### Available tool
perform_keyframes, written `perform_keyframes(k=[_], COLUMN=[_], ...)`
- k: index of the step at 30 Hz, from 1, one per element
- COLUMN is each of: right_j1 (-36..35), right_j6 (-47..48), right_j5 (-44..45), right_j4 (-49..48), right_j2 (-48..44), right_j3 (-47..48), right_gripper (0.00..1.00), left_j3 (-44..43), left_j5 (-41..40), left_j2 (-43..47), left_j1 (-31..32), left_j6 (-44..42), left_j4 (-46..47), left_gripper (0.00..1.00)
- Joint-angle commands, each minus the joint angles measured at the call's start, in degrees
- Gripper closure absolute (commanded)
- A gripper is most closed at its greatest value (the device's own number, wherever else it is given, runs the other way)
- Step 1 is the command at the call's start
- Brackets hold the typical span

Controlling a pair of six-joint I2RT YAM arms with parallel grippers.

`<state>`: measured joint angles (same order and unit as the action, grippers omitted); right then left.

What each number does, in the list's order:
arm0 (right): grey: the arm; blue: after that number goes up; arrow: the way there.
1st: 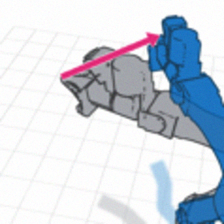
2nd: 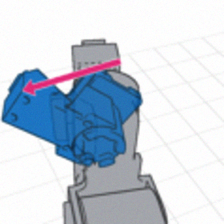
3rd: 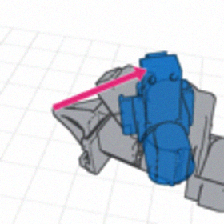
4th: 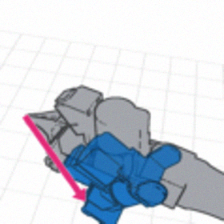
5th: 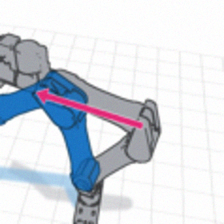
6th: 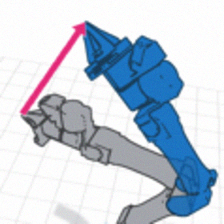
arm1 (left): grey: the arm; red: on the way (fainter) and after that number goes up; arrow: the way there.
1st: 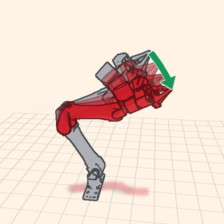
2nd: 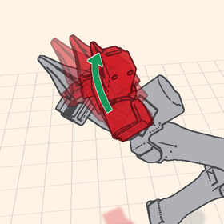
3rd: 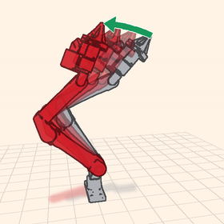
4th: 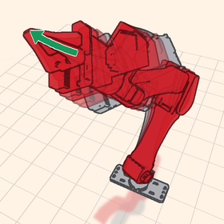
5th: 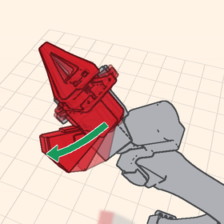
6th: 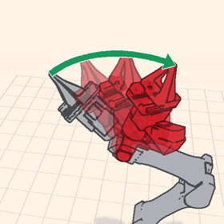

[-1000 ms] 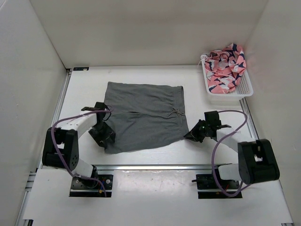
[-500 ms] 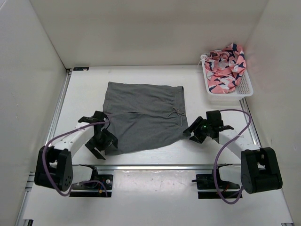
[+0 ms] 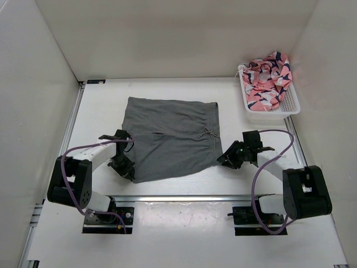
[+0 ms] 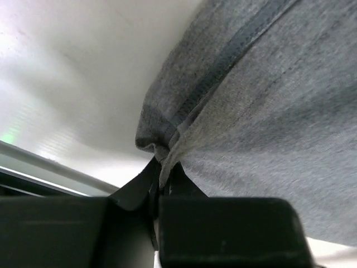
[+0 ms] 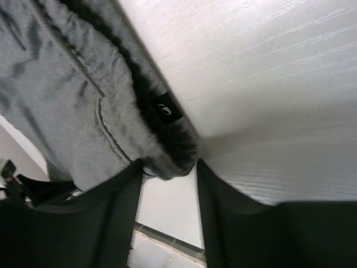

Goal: Fold and stack the shorts
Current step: Fold the shorts

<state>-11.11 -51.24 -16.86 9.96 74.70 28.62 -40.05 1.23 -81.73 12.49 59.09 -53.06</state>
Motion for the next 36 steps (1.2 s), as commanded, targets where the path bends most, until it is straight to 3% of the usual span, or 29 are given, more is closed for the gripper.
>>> perform_keyframes(k=[1,2,3,5,12,18,26,36], right_j1=[0.0,0.0,0.0,0.0,0.0,0.0,0.0,0.0], right_j6=[0.2,0.2,0.2,1.5,4.1,6.7,7.2,8.3], right_j5=[-0.2,-0.2,0.6,1.3,6.2,10.1,13.0,16.2], right_j4=[-2.6,-2.6,-2.6,-1.9,7.2,18.9,19.6,17.6], right_j2=[1.5,2.3,2.3,2.3,-6.0,-14.0,-5.4,20.8], right_j3=[0.3,0.3,0.3,0.3,3.1,11.7,26.9,52.7], right_gripper=[0.63,0.7,0.86,1.0,1.0,1.0,1.0,1.0], left_j3=[-1.6,-1.6,-1.6,-1.6,-6.0,-19.6,-48.7,-79.1], left_j5=[-2.6,-2.6,-3.1,-3.6,-6.2,-7.3,-11.2,-6.6], left_j2=[0.7,1.4,2.2,4.0,14.1,17.0,-4.6,-36.3], left_j1=[-0.2,-0.2,-0.2,-0.2,-0.2,-1.2,-3.0,-9.0], left_j6=[-0.7,-0.7,-0.7,-0.7,-0.1,-1.5,-9.2,-14.8], left_j4=[1.3,0.6,0.6,-0.8,-9.2,-13.0,-13.0,-13.7], left_gripper=[0.9,0.9,0.9,0.9,0.9,0.9,0.9,0.9])
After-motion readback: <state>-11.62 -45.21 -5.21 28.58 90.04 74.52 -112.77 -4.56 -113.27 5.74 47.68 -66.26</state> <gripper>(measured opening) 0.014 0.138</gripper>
